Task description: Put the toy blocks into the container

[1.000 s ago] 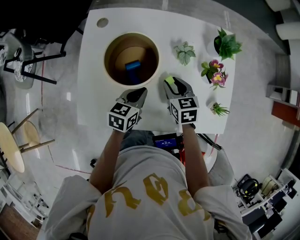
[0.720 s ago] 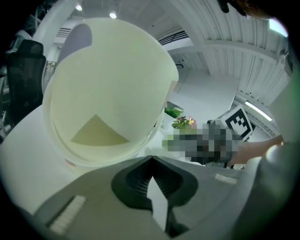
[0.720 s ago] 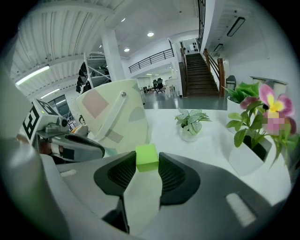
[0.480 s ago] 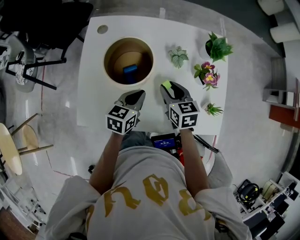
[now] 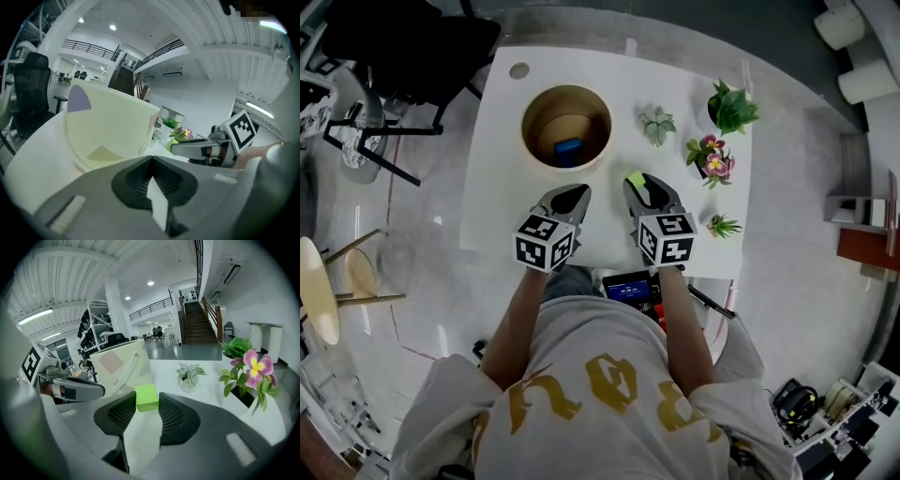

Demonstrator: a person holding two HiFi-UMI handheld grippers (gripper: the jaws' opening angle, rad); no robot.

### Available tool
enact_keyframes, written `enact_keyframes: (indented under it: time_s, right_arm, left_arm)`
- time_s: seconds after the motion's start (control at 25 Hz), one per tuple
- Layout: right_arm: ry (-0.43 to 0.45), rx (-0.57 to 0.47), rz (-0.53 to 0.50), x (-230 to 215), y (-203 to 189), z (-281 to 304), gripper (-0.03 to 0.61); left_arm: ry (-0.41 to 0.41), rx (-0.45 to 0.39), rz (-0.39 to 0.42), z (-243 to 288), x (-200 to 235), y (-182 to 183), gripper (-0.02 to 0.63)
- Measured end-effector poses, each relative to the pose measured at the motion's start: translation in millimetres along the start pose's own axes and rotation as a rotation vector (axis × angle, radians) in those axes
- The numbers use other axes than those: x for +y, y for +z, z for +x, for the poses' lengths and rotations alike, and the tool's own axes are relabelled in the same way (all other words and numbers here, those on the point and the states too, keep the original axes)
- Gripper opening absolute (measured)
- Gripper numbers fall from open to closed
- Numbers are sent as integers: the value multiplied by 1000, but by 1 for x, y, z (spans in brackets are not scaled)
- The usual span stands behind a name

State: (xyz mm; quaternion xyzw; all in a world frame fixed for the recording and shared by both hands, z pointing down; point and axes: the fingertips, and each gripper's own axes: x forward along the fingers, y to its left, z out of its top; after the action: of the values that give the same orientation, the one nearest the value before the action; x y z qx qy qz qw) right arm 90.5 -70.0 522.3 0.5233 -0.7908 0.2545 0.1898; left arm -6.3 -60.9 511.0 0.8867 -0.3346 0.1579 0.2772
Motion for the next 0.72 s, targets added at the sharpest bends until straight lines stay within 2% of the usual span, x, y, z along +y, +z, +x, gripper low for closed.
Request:
enact_keyframes:
  time_s: [0.56, 0.72]
  right_arm:
    - [74, -131, 16, 20, 37, -18, 179]
    - [84, -166, 44, 21, 48, -20, 178]
  left_arm:
    - [33, -97, 21, -26, -4, 35, 0]
    - [56, -105, 63, -33, -3, 44, 1]
